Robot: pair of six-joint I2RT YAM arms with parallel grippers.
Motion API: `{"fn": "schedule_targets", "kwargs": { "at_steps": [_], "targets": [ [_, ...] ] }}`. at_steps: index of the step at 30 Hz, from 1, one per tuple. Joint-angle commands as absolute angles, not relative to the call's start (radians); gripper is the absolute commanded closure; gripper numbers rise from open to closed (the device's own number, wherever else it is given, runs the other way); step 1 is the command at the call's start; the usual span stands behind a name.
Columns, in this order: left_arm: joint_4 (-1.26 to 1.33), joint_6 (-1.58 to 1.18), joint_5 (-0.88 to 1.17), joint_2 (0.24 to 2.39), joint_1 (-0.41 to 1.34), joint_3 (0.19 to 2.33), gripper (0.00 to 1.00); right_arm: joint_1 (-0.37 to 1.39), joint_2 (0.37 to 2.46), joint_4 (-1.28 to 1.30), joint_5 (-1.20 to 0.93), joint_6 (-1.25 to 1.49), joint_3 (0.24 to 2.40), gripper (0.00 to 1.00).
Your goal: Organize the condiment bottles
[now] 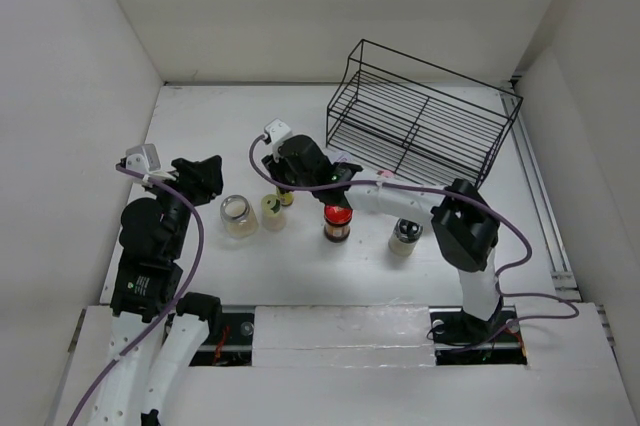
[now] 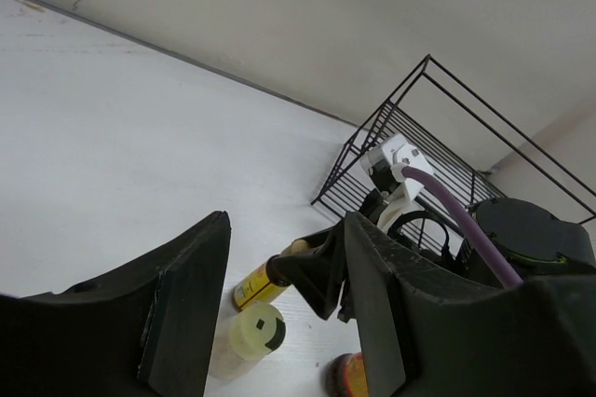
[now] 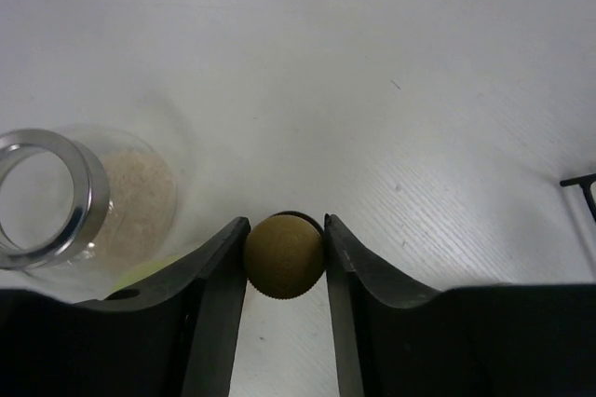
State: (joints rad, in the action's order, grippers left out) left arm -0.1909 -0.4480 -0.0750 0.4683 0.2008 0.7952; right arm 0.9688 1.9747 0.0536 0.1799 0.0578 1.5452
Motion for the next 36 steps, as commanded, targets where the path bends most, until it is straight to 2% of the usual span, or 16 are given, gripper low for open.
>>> {"fn": "schedule_targets", "kwargs": {
  "at_steps": [1,3,11,17,28,36],
  "targets": [
    [-0.140,-0.433,-0.060,0.471,0.204,0.793,0.52,0.969,1.977,0.031,0.202,0.081,1.603,0.59],
    [-0.140,-0.433,-0.060,0.471,0.204,0.793,0.52,0.969,1.959,0.006,0.221,0.081,1.591,0.66],
    [-0.140,-0.433,-0.051,0.480,0.204,0.784,0.50,0.913,1.746,-0.049,0.288,-0.015,1.678,0.69],
    [-0.130,-0.423,-0.012,0.491,0.204,0.784,0.44,0.732,1.723,-0.049,0.186,-0.015,1.871,0.71],
    [-0.120,-0.414,0.017,0.509,0.204,0.775,0.42,0.483,1.965,0.027,0.152,-0.006,2.357,0.69],
    [-0.120,-0.414,0.026,0.528,0.204,0.775,0.42,0.380,2.098,0.037,0.109,0.023,2.505,0.69]
  ]
}}
